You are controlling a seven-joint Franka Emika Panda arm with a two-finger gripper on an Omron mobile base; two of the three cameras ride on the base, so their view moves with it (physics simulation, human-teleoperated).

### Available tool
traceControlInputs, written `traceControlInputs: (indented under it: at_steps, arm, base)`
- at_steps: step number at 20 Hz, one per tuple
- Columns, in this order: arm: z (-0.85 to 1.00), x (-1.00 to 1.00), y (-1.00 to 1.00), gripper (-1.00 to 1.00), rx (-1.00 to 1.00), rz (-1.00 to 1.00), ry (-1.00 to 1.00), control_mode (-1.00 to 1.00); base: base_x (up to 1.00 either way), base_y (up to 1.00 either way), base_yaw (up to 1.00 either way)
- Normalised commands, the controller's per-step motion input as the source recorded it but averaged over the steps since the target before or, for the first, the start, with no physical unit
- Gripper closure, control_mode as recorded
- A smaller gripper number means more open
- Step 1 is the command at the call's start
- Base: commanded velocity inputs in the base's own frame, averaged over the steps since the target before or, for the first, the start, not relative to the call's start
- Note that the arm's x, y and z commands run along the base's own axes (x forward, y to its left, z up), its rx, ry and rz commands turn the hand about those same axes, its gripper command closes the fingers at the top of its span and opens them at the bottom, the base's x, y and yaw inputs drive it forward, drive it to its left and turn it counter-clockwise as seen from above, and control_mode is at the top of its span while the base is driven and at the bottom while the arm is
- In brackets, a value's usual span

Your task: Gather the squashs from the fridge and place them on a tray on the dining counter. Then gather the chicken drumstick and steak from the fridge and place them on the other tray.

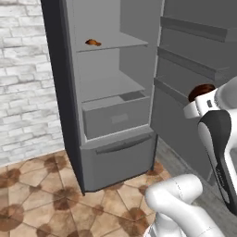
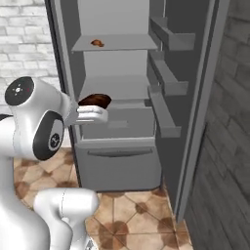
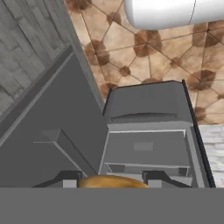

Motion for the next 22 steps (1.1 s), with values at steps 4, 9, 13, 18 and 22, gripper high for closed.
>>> traceControlInputs:
  at_steps: [4,9,13,18,22]
  arm:
    - [0.00,0.00,0.00,1.00,0.00,0.00,0.00,1.00]
    - [0.00,0.00,0.00,1.00,0.00,0.00,0.00,1.00]
    - [0.00,0.00,0.00,1.00,0.00,0.00,0.00,1.00]
    - [0.00,0.00,0.00,1.00,0.00,0.00,0.00,1.00]
    - [0.00,0.00,0.00,1.00,0.00,0.00,0.00,1.00]
  base:
    - [-0.90,0.27,0.17]
    - [-0.87,0.12,0.22]
    - [-0.88,0.00,0.32]
    - [-0.90,0.00,0.37]
    - [-0.90,0.00,0.40]
